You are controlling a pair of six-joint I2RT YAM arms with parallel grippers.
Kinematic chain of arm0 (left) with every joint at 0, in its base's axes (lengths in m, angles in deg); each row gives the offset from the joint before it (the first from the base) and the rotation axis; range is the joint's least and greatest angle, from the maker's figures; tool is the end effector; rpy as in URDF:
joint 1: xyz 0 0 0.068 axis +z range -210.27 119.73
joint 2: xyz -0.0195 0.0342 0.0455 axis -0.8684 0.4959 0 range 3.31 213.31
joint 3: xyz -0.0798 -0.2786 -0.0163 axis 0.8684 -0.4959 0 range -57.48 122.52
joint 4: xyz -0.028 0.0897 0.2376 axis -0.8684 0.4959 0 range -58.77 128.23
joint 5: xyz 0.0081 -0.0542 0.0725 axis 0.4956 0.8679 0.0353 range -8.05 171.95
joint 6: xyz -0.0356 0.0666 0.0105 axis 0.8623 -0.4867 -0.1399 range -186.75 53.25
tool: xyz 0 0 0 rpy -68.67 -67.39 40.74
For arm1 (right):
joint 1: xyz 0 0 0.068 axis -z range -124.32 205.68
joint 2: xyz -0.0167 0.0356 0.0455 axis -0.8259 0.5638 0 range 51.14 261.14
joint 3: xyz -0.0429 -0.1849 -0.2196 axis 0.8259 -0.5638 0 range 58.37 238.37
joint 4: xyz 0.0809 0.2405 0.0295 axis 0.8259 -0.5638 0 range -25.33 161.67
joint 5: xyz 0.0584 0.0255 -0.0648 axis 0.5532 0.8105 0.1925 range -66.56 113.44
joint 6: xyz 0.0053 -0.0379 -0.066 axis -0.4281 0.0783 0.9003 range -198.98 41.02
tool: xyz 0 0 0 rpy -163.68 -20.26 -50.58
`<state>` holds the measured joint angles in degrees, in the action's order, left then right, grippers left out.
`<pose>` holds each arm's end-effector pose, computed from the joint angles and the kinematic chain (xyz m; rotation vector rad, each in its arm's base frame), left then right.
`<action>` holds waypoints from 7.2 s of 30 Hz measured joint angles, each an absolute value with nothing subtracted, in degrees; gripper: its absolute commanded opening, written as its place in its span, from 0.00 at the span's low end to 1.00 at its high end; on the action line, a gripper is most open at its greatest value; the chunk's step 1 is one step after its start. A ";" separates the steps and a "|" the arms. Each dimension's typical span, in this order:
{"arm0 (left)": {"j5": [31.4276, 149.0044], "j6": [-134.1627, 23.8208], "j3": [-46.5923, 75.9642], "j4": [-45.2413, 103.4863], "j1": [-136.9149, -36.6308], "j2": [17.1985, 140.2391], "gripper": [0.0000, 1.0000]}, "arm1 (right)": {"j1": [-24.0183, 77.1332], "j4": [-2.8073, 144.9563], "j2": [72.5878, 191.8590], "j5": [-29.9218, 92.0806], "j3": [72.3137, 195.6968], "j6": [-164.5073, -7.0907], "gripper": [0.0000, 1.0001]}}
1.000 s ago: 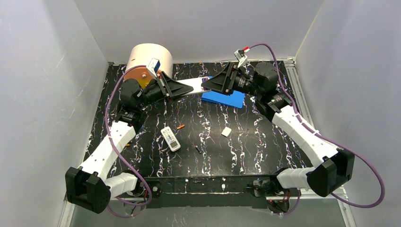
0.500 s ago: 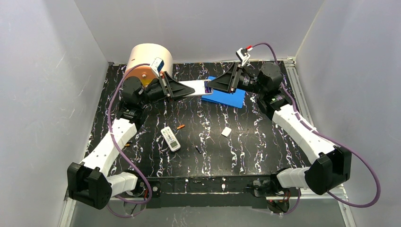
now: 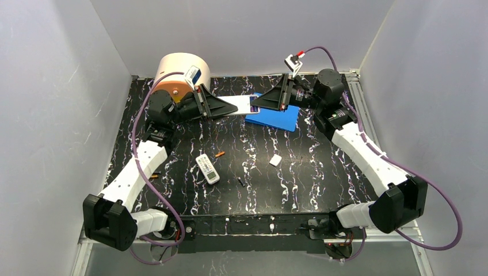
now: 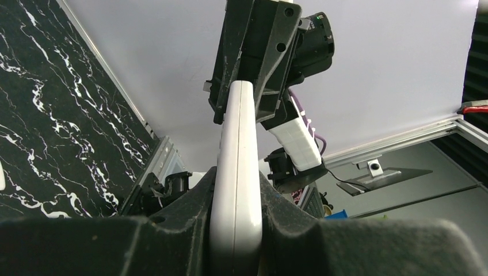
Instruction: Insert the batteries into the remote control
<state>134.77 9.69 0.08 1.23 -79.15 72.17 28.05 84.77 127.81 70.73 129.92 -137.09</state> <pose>0.2399 -0.1365 0.4248 0.1738 1.6774 -1.8928 0.2567 0.1880 0.4427 -0.3509 1.7270 1.7366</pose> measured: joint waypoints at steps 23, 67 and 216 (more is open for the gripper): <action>137.07 2.42 -6.17 5.71 -72.04 73.27 0.00 | 39.83 68.38 118.84 54.03 122.20 -122.80 0.80; 142.42 -41.52 6.77 58.73 -70.10 84.48 0.00 | 16.40 41.17 151.56 26.44 120.57 -57.38 0.64; 144.13 -43.79 5.72 52.02 -79.96 100.08 0.00 | 6.06 40.88 139.35 33.85 127.82 -59.37 0.43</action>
<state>144.13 -43.79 5.72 52.02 -79.96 100.08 6.06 40.88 139.35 33.85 127.82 -59.37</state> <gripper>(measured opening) 0.207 0.579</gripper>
